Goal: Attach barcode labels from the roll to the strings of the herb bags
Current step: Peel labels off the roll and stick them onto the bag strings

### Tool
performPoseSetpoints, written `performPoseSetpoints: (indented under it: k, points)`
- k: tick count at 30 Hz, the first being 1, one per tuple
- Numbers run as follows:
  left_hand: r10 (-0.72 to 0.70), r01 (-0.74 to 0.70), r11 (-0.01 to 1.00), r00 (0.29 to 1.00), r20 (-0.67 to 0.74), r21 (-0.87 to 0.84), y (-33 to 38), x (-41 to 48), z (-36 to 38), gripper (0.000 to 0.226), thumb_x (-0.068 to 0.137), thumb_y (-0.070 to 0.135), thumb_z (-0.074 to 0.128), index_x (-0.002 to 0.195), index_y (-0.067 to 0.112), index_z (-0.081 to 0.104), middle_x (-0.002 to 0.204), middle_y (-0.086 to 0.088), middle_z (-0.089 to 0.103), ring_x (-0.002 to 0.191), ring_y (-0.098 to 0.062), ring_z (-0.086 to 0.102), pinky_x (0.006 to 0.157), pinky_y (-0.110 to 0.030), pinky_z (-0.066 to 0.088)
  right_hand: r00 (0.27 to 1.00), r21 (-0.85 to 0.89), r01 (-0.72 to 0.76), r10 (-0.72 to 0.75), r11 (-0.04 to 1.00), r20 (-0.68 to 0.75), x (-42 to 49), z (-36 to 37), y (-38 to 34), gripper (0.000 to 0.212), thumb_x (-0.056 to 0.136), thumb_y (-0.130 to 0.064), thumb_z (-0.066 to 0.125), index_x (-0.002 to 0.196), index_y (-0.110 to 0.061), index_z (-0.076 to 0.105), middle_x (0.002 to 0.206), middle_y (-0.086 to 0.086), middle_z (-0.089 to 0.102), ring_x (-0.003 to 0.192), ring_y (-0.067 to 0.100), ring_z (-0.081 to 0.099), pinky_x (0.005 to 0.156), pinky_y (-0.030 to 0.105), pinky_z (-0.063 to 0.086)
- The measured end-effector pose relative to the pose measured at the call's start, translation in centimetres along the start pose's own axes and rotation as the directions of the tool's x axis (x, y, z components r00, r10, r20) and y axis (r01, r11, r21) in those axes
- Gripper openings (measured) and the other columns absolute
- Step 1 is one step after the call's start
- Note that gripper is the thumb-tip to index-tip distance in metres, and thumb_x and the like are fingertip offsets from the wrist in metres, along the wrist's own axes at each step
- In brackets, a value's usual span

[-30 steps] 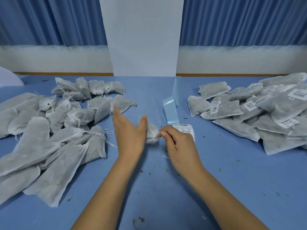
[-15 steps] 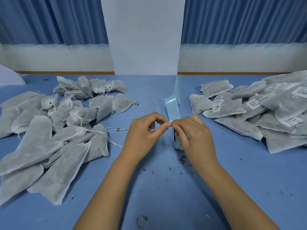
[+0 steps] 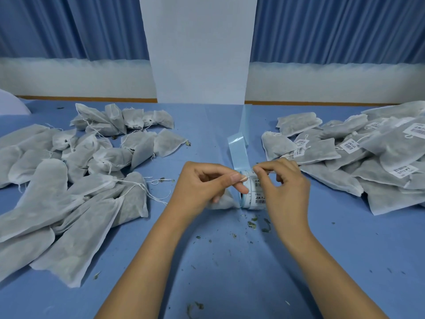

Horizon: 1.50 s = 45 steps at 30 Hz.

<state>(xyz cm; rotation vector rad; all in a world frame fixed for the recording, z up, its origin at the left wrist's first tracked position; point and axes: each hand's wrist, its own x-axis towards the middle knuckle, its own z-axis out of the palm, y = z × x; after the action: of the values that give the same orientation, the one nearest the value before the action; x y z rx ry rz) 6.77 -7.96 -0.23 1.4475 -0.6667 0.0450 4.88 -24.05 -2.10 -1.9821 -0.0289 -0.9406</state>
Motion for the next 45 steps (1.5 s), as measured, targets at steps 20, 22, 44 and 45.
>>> performPoseSetpoints:
  k: [20, 22, 44, 45]
  points:
    - [0.098, -0.076, 0.900, 0.995, -0.030, 0.429, -0.8, 0.4, 0.6, 0.007, 0.082, 0.011, 0.076, 0.082, 0.018, 0.078, 0.102, 0.010, 0.065, 0.062, -0.026, 0.053, 0.063, -0.014, 0.039, 0.927, -0.076, 0.373, -0.374, 0.925, -0.002, -0.2, -0.6, -1.0, 0.015, 0.087, -0.011, 0.061, 0.078, -0.007, 0.072, 0.077, 0.002, 0.059, 0.082, 0.012, 0.043, 0.076, 0.013, 0.035]
    - [0.059, -0.035, 0.921, 0.997, -0.049, 0.387, -0.8, 0.4, 0.6, 0.009, 0.081, 0.012, 0.076, 0.078, 0.021, 0.077, 0.104, 0.011, 0.065, 0.059, -0.022, 0.051, 0.063, -0.012, 0.039, 0.948, -0.038, 0.317, -0.318, 0.948, -0.013, -0.3, -0.6, -1.2, 0.013, 0.087, -0.013, 0.063, 0.079, -0.007, 0.071, 0.078, 0.002, 0.059, 0.083, 0.013, 0.046, 0.078, 0.014, 0.035]
    - [-0.096, 0.157, 0.963, 0.959, -0.265, 0.221, -0.5, 0.5, 0.9, 0.016, 0.085, 0.016, 0.073, 0.070, 0.023, 0.075, 0.069, 0.007, 0.072, 0.038, -0.008, 0.042, 0.045, -0.013, 0.036, 0.997, 0.113, 0.001, -0.010, 0.994, 0.081, -0.1, -0.5, -1.0, 0.013, 0.085, -0.006, 0.068, 0.074, -0.014, 0.067, 0.070, -0.011, 0.057, 0.070, 0.004, 0.047, 0.067, 0.011, 0.033]
    - [-0.111, 0.168, 0.962, 0.960, -0.256, 0.217, -0.5, 0.5, 0.8, 0.017, 0.085, 0.017, 0.072, 0.070, 0.023, 0.075, 0.070, 0.006, 0.072, 0.038, -0.007, 0.042, 0.044, -0.013, 0.036, 0.998, 0.121, 0.003, -0.011, 0.993, 0.064, -0.1, -0.6, -1.1, 0.012, 0.085, -0.006, 0.067, 0.075, -0.013, 0.067, 0.070, -0.012, 0.056, 0.070, 0.003, 0.047, 0.068, 0.011, 0.033]
